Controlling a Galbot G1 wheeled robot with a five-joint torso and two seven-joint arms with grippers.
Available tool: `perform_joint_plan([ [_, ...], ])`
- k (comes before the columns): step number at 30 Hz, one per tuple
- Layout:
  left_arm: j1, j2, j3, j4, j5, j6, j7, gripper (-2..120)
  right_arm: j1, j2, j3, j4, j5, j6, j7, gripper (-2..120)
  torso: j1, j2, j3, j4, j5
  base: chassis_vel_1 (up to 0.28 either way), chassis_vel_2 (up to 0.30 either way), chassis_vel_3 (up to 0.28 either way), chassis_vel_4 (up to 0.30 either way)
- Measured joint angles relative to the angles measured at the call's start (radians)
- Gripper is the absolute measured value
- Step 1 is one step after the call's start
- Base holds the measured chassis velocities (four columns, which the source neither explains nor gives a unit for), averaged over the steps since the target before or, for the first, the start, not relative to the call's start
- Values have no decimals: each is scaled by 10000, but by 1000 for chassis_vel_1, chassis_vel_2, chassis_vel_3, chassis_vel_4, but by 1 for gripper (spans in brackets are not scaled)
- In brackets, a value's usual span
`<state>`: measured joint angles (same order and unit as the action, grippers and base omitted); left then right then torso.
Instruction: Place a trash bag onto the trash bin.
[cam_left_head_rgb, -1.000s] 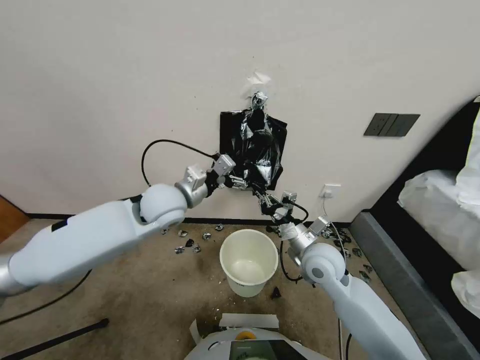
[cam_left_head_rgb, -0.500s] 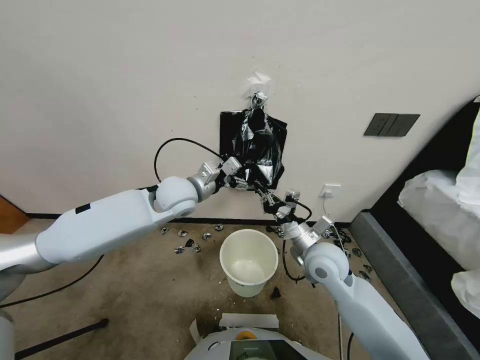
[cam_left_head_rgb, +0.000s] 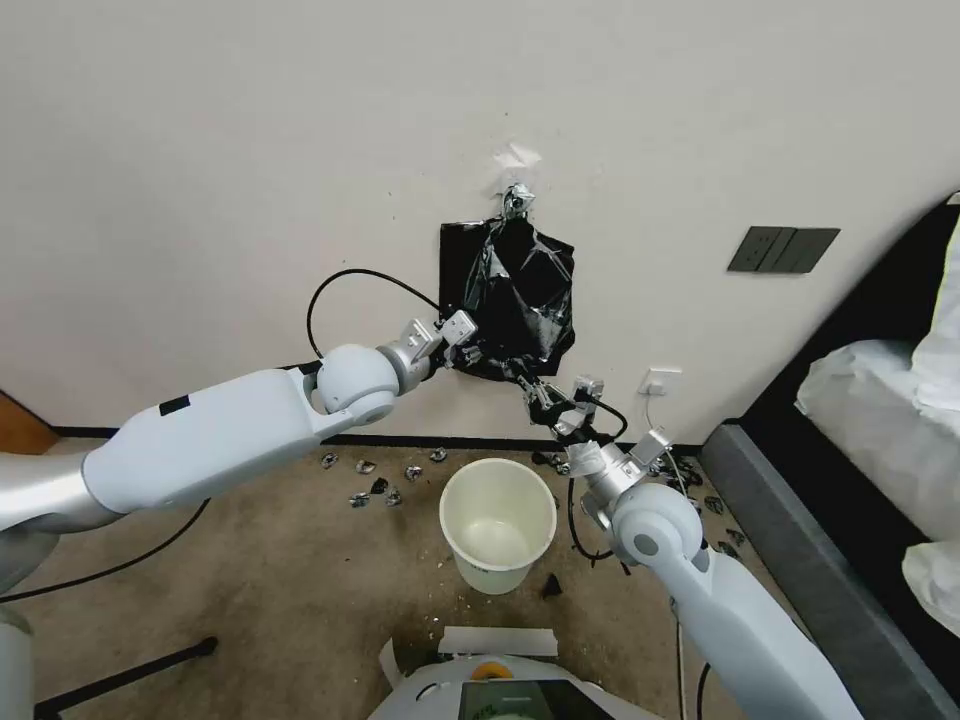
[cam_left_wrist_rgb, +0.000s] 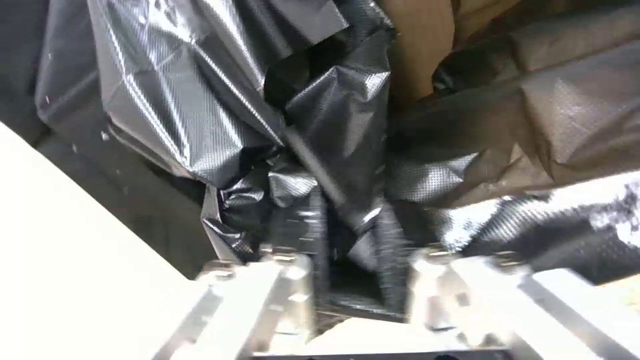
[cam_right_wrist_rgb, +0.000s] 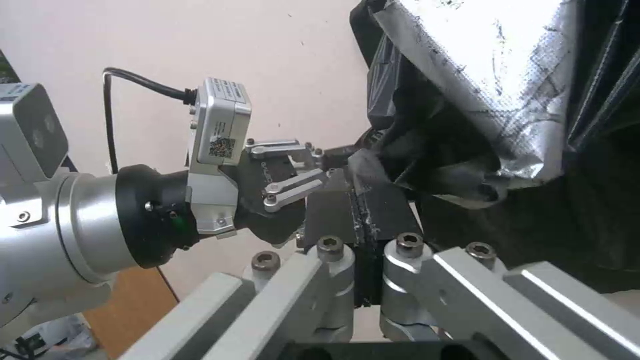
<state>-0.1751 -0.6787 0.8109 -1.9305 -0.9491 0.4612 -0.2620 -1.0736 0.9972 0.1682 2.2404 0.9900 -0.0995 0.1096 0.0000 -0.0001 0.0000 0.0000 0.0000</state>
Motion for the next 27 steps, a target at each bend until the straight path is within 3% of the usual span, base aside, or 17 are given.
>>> perform_joint_plan([
  [2,66,-35,-90,57,-99,8,-174,1,-8,-2,8,54,7,0,0,0,0,0,0,1,-1,0,0,0,0],
  [7,290,-143,-464,95,-341,-127,-586,0,-113,-22,38,156,-18,-23,-1,0,0,0,0,0,1,0,0,0,0],
  [11,692,-179,-993,-81,-686,-773,-1028,0,-331,-86,185,374,-331,-245,14,5,0,1,0,-1,1,0,0,0,0],
  [14,1228,-88,-1504,-440,-813,-1531,-1341,0,-689,-301,514,665,-1337,-599,235,20,0,0,0,2,0,0,0,0,0],
  [15,1228,-88,-1504,-440,-813,-1531,-1341,0,-689,-301,514,665,-1337,-599,235,20,0,0,0,2,0,0,0,0,0],
  [19,1892,118,-2031,-875,-747,-2216,-1545,0,-1630,-772,1100,1205,-4049,-1061,821,38,0,1,0,0,2,0,0,0,0],
  [24,2346,211,-2385,-1121,-683,-2517,-1697,0,-2136,-1261,1671,1791,-4868,-1192,892,53,-1,0,-1,-3,-2,0,0,0,0],
  [27,2543,298,-2497,-1305,-541,-2688,-1739,0,-1531,-1966,1892,2048,-5005,-1265,999,67,0,1,-1,0,-1,0,0,0,0],
])
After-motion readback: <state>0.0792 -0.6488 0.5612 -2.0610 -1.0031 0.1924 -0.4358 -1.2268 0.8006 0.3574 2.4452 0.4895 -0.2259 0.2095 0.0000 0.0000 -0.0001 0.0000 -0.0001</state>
